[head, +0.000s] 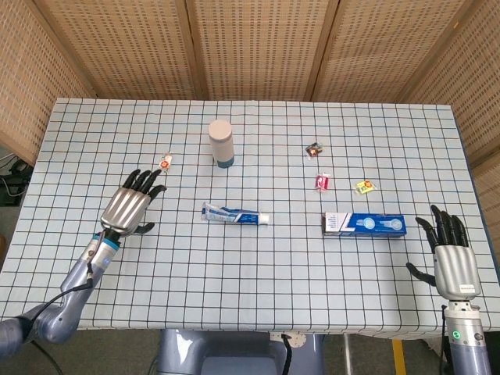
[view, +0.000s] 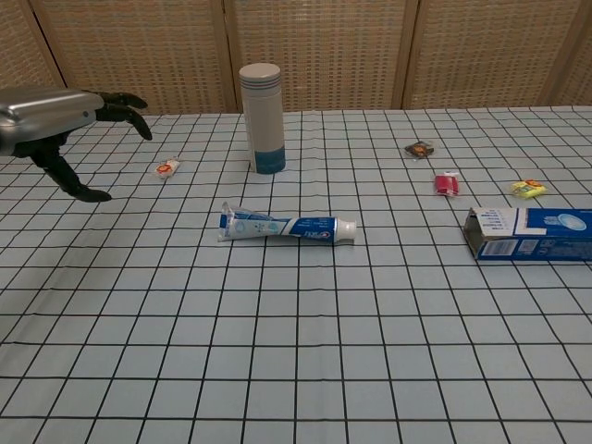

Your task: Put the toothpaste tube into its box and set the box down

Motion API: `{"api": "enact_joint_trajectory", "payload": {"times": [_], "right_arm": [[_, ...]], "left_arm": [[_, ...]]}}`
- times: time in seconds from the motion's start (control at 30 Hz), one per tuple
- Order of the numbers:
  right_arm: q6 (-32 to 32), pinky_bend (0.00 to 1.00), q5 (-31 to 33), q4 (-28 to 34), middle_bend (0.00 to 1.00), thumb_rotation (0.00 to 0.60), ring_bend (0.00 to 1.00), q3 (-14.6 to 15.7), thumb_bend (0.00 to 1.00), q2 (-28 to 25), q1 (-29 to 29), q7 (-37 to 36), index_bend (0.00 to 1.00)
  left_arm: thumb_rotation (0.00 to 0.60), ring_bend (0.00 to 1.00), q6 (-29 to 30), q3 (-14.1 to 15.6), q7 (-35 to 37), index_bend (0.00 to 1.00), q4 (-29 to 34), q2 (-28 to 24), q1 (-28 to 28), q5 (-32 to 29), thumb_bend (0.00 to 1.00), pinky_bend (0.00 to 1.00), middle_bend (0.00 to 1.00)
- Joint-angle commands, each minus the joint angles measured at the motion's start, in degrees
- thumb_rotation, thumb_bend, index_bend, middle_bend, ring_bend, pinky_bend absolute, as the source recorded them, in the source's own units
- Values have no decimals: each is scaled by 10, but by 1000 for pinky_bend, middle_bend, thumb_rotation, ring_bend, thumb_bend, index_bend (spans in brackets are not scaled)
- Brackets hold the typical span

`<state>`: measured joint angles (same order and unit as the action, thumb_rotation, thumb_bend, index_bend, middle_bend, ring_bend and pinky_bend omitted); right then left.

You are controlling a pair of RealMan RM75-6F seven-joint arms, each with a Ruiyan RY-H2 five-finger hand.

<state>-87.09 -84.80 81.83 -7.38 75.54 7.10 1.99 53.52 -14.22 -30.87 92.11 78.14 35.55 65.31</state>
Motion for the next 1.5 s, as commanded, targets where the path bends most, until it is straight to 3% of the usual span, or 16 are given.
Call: {"api": "enact_joint_trajectory", "payload": {"times": [0.03, 0.67, 0.93, 1.5], "right_arm": [[1, 40, 2, -2, 0, 600, 0, -1, 169, 0, 0, 0, 198], [10, 40, 6, -10, 0, 600, 0, -1, 169, 3, 5, -12, 198], [12, 40, 4, -12, 0, 600, 0, 1, 169, 2, 6, -20, 200], [12, 40, 16, -21, 0, 600, 0, -7, 168, -5, 4, -51, 200]], "left_arm": [[600, 53, -16, -8, -31, 228, -21, 30, 33, -32, 230, 47, 8], [600, 97, -26, 5, -161, 284, -99, 163, 164, -162, 233, 89, 60], [600, 111, -33, -3, -196, 305, -174, 238, 222, -221, 239, 106, 76], [600, 156, -39, 4, -211, 366, -275, 315, 282, -252, 251, 137, 128]]}}
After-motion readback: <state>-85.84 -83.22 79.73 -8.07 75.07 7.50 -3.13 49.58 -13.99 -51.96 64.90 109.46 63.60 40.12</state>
